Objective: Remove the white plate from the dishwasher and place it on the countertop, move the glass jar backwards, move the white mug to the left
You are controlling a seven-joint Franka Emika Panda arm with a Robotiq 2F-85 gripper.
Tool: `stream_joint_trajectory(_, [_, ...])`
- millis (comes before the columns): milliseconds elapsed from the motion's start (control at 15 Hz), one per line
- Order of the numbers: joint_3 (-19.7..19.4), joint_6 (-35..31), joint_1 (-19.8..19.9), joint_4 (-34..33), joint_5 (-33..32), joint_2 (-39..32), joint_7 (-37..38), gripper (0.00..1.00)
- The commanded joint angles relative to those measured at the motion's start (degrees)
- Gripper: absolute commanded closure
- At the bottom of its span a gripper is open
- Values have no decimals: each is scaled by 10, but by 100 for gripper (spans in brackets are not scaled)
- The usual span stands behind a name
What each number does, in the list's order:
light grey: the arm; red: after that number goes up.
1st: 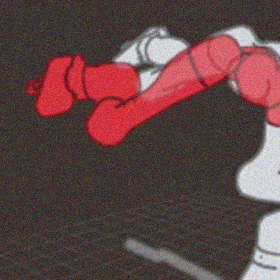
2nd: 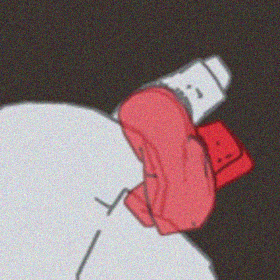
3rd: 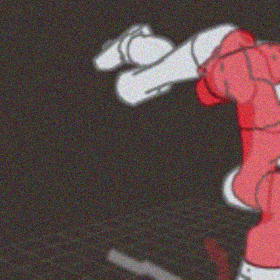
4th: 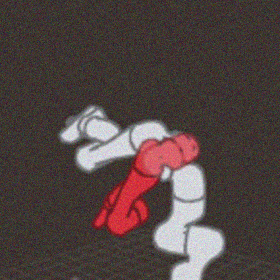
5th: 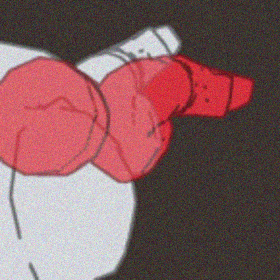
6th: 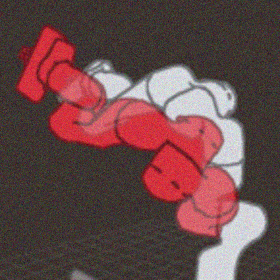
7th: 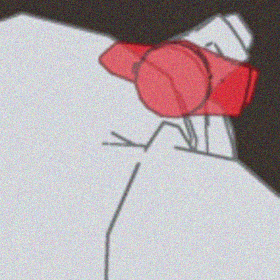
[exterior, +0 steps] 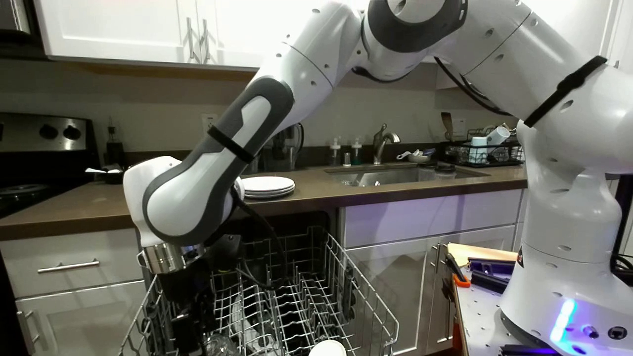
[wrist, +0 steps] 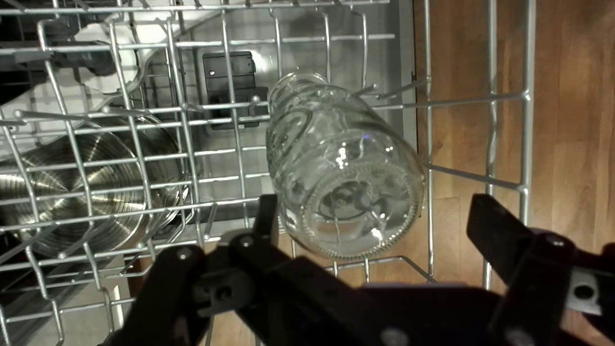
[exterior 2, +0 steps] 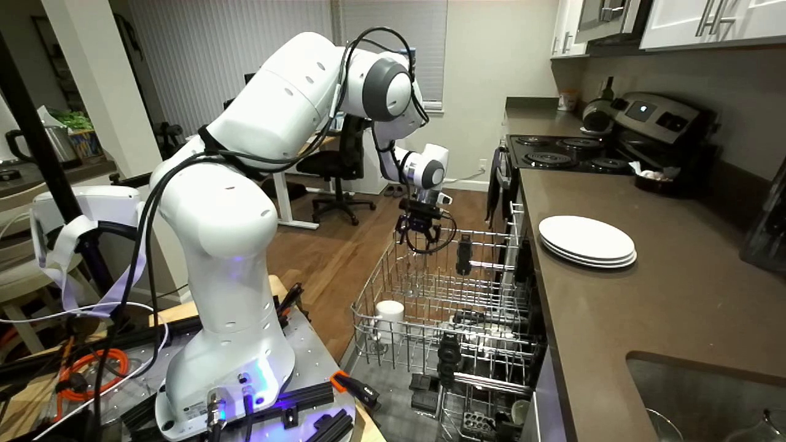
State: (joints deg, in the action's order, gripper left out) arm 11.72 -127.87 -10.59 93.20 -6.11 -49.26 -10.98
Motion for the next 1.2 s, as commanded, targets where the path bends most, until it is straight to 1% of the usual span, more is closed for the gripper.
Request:
stream_joint_trajectory(0, [-9, 33, -16, -61, -3, -40, -8, 0])
stream_joint_trajectory(267, [-15, 65, -24, -96, -3, -70, -7, 0])
stream_joint_trajectory(667, [-21, 117, -25, -132, -4, -102, -6, 0])
stream_joint_trajectory(1000, [-20, 119, -24, -148, -3, -120, -8, 0])
stream_joint_trajectory(1067, [-20, 118, -23, -150, -3, -123, -9, 25])
stream_joint_trajectory(1133, [-20, 118, -23, -151, -3, -124, -9, 26])
